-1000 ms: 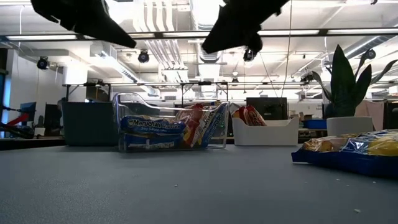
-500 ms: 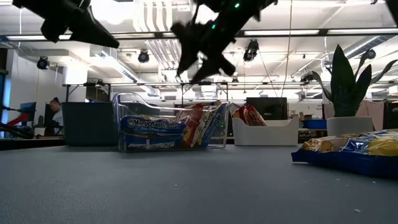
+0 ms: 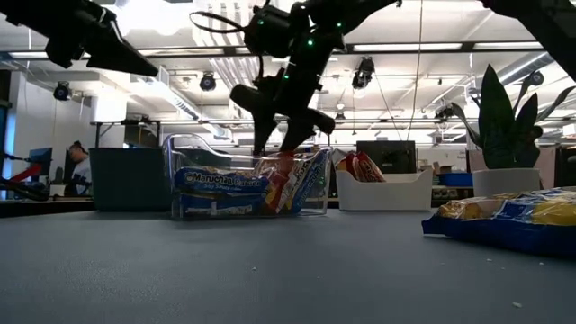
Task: Sort Maruchan noodles
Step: Put the red noodle pack into the white bin, then put the blue noodle pack into the white bin
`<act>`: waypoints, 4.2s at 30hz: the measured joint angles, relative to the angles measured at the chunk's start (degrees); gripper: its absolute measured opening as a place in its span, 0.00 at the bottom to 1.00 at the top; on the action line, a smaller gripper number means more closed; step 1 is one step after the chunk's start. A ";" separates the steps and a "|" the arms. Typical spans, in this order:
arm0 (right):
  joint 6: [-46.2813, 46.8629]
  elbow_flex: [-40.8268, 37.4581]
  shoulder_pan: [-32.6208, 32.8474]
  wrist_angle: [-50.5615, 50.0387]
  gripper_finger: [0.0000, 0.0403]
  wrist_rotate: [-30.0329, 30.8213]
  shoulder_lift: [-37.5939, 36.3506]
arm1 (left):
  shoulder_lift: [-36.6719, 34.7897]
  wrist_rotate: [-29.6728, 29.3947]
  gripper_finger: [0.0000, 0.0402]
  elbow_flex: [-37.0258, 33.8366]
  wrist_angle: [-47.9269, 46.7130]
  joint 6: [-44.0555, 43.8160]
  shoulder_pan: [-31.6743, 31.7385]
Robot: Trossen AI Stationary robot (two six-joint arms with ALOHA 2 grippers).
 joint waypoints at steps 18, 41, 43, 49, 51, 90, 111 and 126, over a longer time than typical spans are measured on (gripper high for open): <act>0.88 -0.43 -0.02 1.14 0.58 1.19 2.33 | 0.33 0.07 0.00 0.39 0.25 0.14 -0.11; 1.05 -0.19 0.11 2.26 0.23 0.03 3.24 | 0.35 0.07 0.00 0.39 0.31 0.43 -0.11; 1.03 -0.19 0.11 1.94 0.21 -0.03 2.62 | 0.35 0.07 0.00 0.39 0.30 0.42 -0.11; 0.38 -0.19 0.07 2.11 0.20 0.15 -1.57 | 0.35 0.07 0.00 0.39 0.30 0.44 -0.11; -0.68 -0.19 0.09 2.02 0.20 0.19 -3.17 | 0.35 0.07 0.00 0.39 0.30 0.44 -0.11; 15.35 -1.24 -19.13 -36.48 0.19 25.63 -6.10 | 0.35 0.07 0.00 0.37 0.57 0.44 -0.07; 14.11 -1.22 -19.06 -34.29 0.29 25.63 -1.93 | 0.35 0.07 0.00 0.37 0.54 0.44 -0.07; 2.73 -1.22 -9.34 -34.72 0.23 18.72 -11.53 | 0.35 0.07 0.00 0.37 0.90 0.44 -0.07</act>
